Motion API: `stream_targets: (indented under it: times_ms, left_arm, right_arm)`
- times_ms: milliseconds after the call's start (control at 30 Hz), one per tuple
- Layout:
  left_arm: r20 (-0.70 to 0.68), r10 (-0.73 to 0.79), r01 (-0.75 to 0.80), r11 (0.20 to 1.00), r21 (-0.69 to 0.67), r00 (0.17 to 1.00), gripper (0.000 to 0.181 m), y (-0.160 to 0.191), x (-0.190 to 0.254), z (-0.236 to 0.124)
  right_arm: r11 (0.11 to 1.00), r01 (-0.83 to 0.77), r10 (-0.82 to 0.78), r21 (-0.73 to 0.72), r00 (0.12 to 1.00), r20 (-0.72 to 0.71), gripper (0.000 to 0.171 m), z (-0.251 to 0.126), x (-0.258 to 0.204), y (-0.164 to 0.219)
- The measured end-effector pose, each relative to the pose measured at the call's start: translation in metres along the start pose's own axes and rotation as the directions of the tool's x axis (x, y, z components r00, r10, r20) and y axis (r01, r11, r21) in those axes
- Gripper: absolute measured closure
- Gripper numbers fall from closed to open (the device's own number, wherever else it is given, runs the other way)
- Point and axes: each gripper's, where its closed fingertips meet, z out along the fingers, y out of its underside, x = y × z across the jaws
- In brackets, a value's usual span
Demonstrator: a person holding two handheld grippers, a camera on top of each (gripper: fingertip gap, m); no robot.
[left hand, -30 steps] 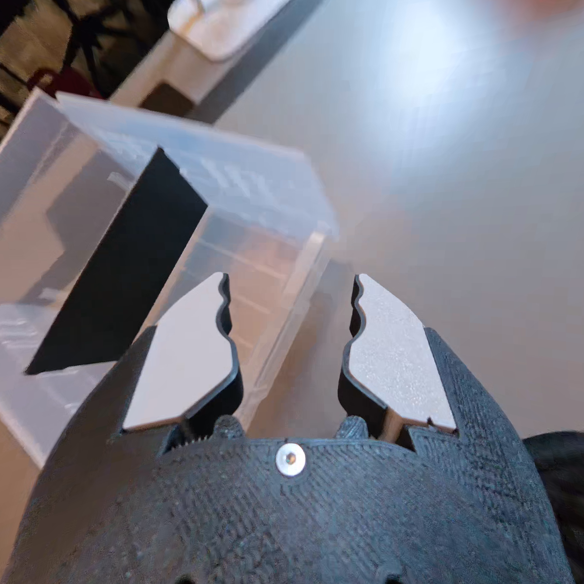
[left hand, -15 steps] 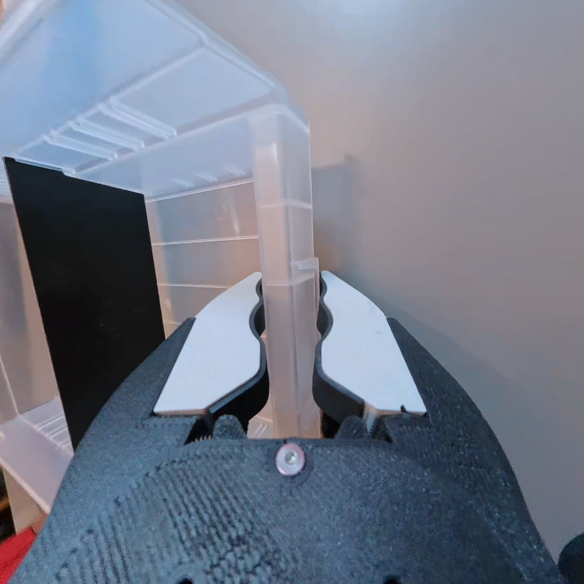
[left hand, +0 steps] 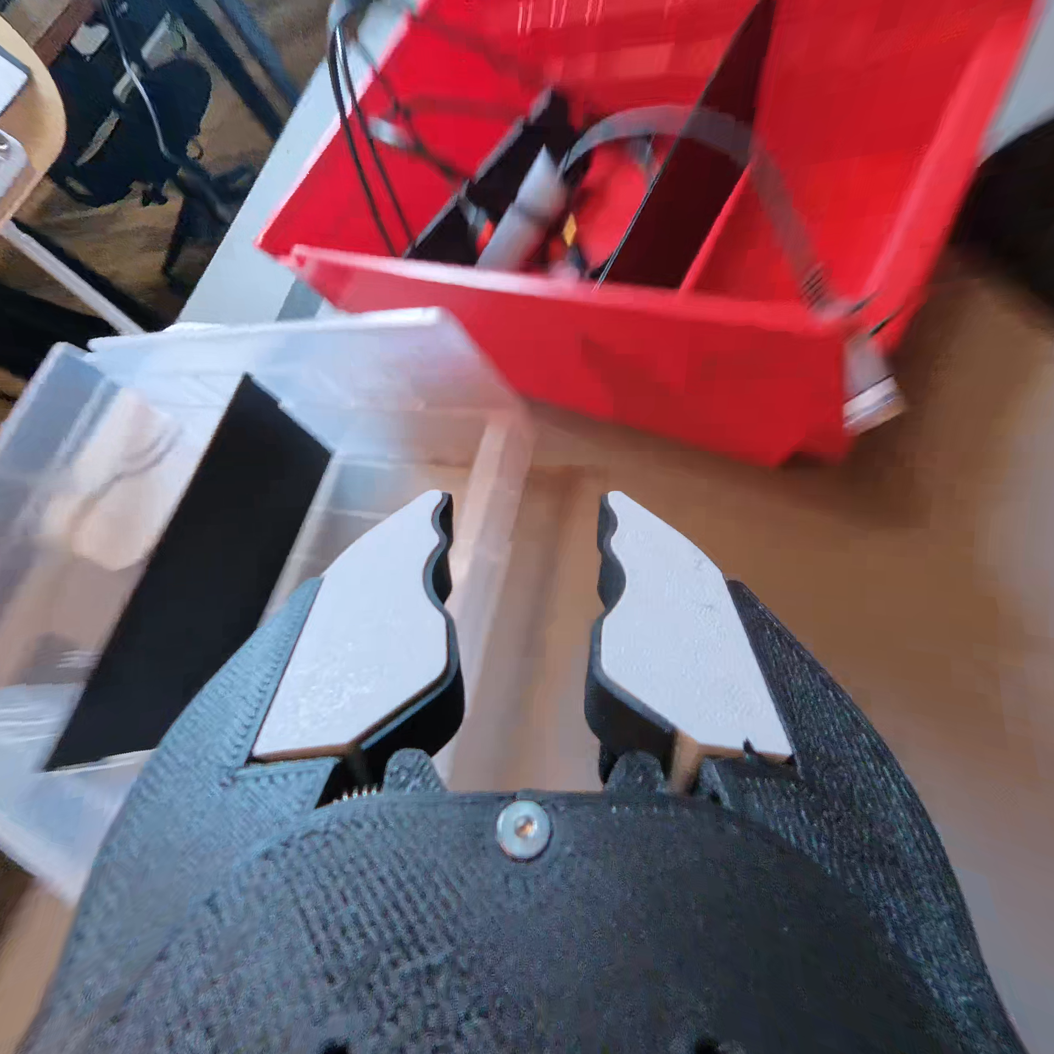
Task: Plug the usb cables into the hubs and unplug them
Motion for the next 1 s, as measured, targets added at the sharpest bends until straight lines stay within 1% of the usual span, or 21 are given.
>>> stream_targets:
  times_ms: [33, 67, 133, 167, 233, 300, 333, 367, 400, 433, 500, 533, 567, 633, 700, 767, 833, 900, 1000]
  left_arm:
    - [-0.038, -0.084, 0.086, 0.994, 0.067, 0.996, 0.132, -0.012, 0.012, -0.008]
    - [-0.073, -0.161, 0.169, 0.979, 0.113, 0.984, 0.131, -0.021, 0.024, -0.014]
    - [-0.125, -0.293, 0.311, 0.936, 0.166, 0.948, 0.131, -0.034, 0.047, -0.021]
    - [-0.146, -0.351, 0.374, 0.911, 0.174, 0.925, 0.130, -0.038, 0.058, -0.020]
    - [-0.185, -0.447, 0.478, 0.859, 0.184, 0.875, 0.125, -0.045, 0.080, -0.011]
    - [-0.144, -0.513, 0.532, 0.828, 0.176, 0.846, 0.124, -0.045, 0.089, 0.008]
    - [-0.117, -0.543, 0.556, 0.813, 0.172, 0.831, 0.126, -0.045, 0.091, 0.018]
    - [-0.087, -0.568, 0.574, 0.801, 0.169, 0.819, 0.133, -0.045, 0.091, 0.029]
    - [-0.007, -0.581, 0.574, 0.802, 0.166, 0.814, 0.140, -0.041, 0.085, 0.040]
    - [0.088, -0.557, 0.540, 0.825, 0.165, 0.826, 0.147, -0.035, 0.077, 0.047]
    - [0.235, -0.477, 0.443, 0.877, 0.185, 0.847, 0.160, -0.035, 0.064, 0.053]
    - [0.267, -0.461, 0.422, 0.886, 0.192, 0.846, 0.162, -0.036, 0.061, 0.055]
    - [0.253, -0.475, 0.434, 0.878, 0.204, 0.843, 0.162, -0.039, 0.061, 0.057]
    - [0.235, -0.475, 0.423, 0.873, 0.242, 0.848, 0.164, -0.050, 0.059, 0.050]
    - [0.246, -0.436, 0.358, 0.882, 0.306, 0.866, 0.167, -0.073, 0.058, 0.028]
    - [0.303, -0.388, 0.278, 0.896, 0.347, 0.871, 0.169, -0.090, 0.053, -0.001]
    - [0.385, -0.351, 0.198, 0.902, 0.384, 0.854, 0.170, -0.101, 0.041, -0.039]
    - [0.467, -0.336, 0.134, 0.901, 0.413, 0.818, 0.170, -0.106, 0.028, -0.082]
    - [0.576, -0.344, 0.072, 0.895, 0.441, 0.742, 0.171, -0.095, 0.011, -0.151]
  right_arm:
    - [0.994, -0.103, 0.105, 0.020, 0.989, -0.105, 0.136, -0.008, 0.019, 0.009]
    - [0.978, -0.204, 0.209, 0.049, 0.955, -0.209, 0.129, -0.018, 0.038, 0.020]
    - [0.932, -0.345, 0.361, 0.112, 0.844, -0.398, 0.121, -0.036, 0.069, 0.052]
    - [0.906, -0.402, 0.416, 0.131, 0.792, -0.448, 0.119, -0.039, 0.076, 0.069]
    - [0.843, -0.511, 0.528, 0.168, 0.728, -0.438, 0.106, -0.031, 0.073, 0.092]
    - [0.791, -0.577, 0.606, 0.204, 0.694, -0.388, 0.103, -0.014, 0.067, 0.101]
    - [0.778, -0.597, 0.620, 0.196, 0.682, -0.388, 0.103, -0.005, 0.068, 0.106]
    - [0.777, -0.606, 0.616, 0.170, 0.676, -0.405, 0.105, 0.002, 0.070, 0.112]
    - [0.782, -0.606, 0.602, 0.145, 0.675, -0.426, 0.112, 0.007, 0.072, 0.116]
    - [0.795, -0.592, 0.581, 0.136, 0.677, -0.452, 0.123, 0.009, 0.076, 0.116]
    - [0.846, -0.523, 0.486, 0.103, 0.677, -0.552, 0.150, 0.005, 0.086, 0.118]
    - [0.869, -0.487, 0.438, 0.088, 0.675, -0.594, 0.153, 0.003, 0.088, 0.117]
    - [0.888, -0.453, 0.394, 0.074, 0.668, -0.632, 0.155, -0.002, 0.089, 0.116]
    - [0.910, -0.400, 0.368, 0.113, 0.650, -0.665, 0.157, -0.016, 0.088, 0.103]
    - [0.947, -0.299, 0.290, 0.121, 0.625, -0.725, 0.162, -0.036, 0.087, 0.082]
    - [0.963, -0.237, 0.252, 0.128, 0.629, -0.736, 0.162, -0.048, 0.083, 0.055]
    - [0.968, -0.171, 0.250, 0.183, 0.656, -0.712, 0.161, -0.051, 0.077, 0.018]
    - [0.972, -0.081, 0.218, 0.222, 0.671, -0.708, 0.161, -0.048, 0.068, -0.023]
    - [0.953, 0.018, 0.198, 0.303, 0.720, -0.665, 0.160, -0.025, 0.054, -0.083]
